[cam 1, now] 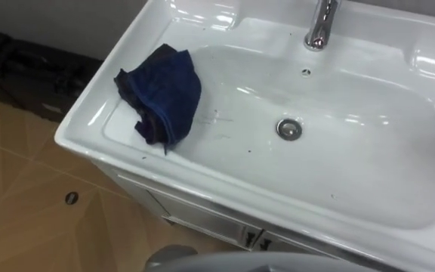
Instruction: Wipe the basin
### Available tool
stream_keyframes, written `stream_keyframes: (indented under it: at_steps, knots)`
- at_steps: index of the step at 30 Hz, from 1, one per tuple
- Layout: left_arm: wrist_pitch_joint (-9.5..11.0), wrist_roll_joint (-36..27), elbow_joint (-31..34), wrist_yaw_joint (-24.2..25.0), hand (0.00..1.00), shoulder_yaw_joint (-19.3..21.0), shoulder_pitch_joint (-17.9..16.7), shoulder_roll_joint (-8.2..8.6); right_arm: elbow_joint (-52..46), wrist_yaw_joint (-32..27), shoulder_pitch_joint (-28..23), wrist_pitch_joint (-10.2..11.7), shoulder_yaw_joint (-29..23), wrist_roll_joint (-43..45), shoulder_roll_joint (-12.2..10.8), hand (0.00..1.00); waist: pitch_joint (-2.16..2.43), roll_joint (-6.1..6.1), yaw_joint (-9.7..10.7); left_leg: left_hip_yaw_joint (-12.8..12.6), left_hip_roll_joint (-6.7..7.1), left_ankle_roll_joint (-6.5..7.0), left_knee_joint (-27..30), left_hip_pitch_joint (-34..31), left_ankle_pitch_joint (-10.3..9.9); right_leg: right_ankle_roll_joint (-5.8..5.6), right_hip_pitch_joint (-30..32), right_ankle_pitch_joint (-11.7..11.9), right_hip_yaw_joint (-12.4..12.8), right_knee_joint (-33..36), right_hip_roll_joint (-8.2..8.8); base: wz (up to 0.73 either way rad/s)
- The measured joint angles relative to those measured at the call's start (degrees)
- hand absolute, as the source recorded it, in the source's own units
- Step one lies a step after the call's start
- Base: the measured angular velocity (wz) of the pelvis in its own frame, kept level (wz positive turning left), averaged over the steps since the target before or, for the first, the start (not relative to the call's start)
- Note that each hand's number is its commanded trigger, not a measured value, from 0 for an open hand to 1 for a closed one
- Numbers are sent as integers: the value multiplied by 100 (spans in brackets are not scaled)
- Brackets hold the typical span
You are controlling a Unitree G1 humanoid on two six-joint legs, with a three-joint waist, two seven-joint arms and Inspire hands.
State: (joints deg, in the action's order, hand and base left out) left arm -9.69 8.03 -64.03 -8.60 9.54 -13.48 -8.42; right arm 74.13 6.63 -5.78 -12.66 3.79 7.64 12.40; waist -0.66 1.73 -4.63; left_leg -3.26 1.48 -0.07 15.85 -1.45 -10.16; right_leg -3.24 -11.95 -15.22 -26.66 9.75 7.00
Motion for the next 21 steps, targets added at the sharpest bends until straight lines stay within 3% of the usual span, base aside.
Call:
stream_keyframes:
  at_steps: [6,14,21]
  knots:
    - [-73,167,-11,225,0,-194,107,-1,-10,184,-67,-123,8,201,-35,0,4,-48,7,-135,-70,15,183,1,-181,-21,-4,-12,178,13,-23,-14]
    - [-255,212,-62,644,0,-517,263,16,9,227,52,-241,66,280,-130,0,8,-67,9,-183,-67,35,145,22,-194,-44,23,5,323,91,-12,-3]
    - [-367,422,-195,941,0,-540,289,91,8,229,130,-242,65,434,-143,0,5,-46,-11,-202,-79,37,167,43,-194,-35,28,11,366,119,-14,-2]
